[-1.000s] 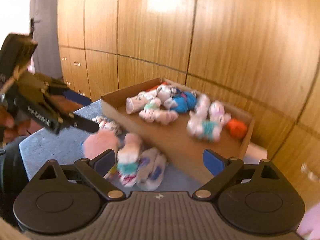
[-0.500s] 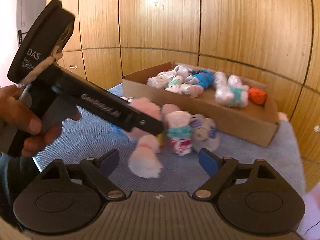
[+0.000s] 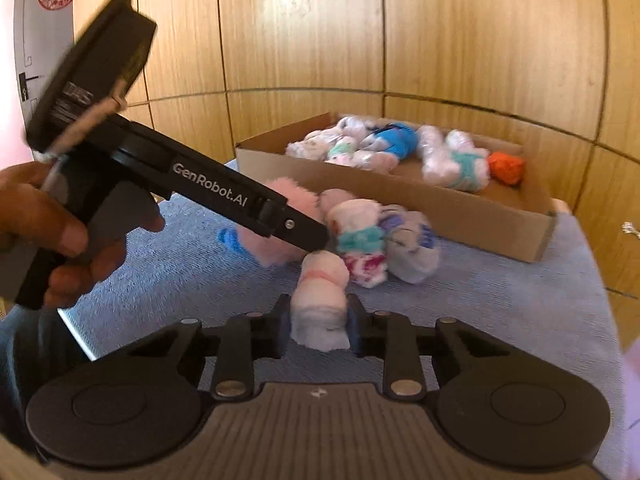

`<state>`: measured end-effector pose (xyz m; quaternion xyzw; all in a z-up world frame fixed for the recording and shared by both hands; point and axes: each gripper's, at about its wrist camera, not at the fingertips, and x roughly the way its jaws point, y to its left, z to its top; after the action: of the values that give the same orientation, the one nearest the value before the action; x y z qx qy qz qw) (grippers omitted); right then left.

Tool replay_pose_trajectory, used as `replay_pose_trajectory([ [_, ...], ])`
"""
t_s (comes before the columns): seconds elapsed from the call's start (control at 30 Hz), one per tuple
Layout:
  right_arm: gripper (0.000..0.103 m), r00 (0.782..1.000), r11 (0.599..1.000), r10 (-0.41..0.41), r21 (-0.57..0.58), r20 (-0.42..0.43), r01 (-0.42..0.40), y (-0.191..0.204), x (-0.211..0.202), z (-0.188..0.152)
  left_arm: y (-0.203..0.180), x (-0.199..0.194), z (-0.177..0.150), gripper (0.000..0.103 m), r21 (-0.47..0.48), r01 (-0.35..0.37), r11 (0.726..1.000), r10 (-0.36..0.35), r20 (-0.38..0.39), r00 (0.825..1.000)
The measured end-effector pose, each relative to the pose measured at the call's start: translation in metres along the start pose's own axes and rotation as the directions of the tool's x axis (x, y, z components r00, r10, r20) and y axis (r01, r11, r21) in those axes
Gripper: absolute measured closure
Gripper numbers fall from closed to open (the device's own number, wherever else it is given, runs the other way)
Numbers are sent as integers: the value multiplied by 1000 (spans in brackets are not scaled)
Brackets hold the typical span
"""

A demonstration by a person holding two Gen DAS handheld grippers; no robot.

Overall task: Organize objects
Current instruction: 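Grasp the pink fluffy sock with the left gripper while the right grasps the white pink-banded sock, then carry both held socks over the tray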

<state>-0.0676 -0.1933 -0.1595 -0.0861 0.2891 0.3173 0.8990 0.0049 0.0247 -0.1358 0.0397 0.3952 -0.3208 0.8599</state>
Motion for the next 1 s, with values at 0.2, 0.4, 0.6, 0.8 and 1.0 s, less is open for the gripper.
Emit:
replay_pose_trajectory([
  [0.2,78,999,999,-34,16,5,34,-12,-21,-11,-7,9,-1,18,52,-28,998,29,-6,1000],
  [0.4,78,999,998,-38,55,-11,38,-21,-18,-15,-14,5,-4,38,80,1,997,-1,4,1000],
  [0.6,78,999,997,-31,66,-19,32,-23,-15,-16,-19,-2,-10,57,113,-15,993,15,-5,1000],
  [0.8,78,999,997,-32,69,-24,34,-25,-15,-18,-13,-6,-9,59,85,-13,996,14,-5,1000],
  [1.0,78,999,997,-44,69,-3,44,-28,-25,-14,-13,-23,-5,60,87,-22,996,22,0,1000],
])
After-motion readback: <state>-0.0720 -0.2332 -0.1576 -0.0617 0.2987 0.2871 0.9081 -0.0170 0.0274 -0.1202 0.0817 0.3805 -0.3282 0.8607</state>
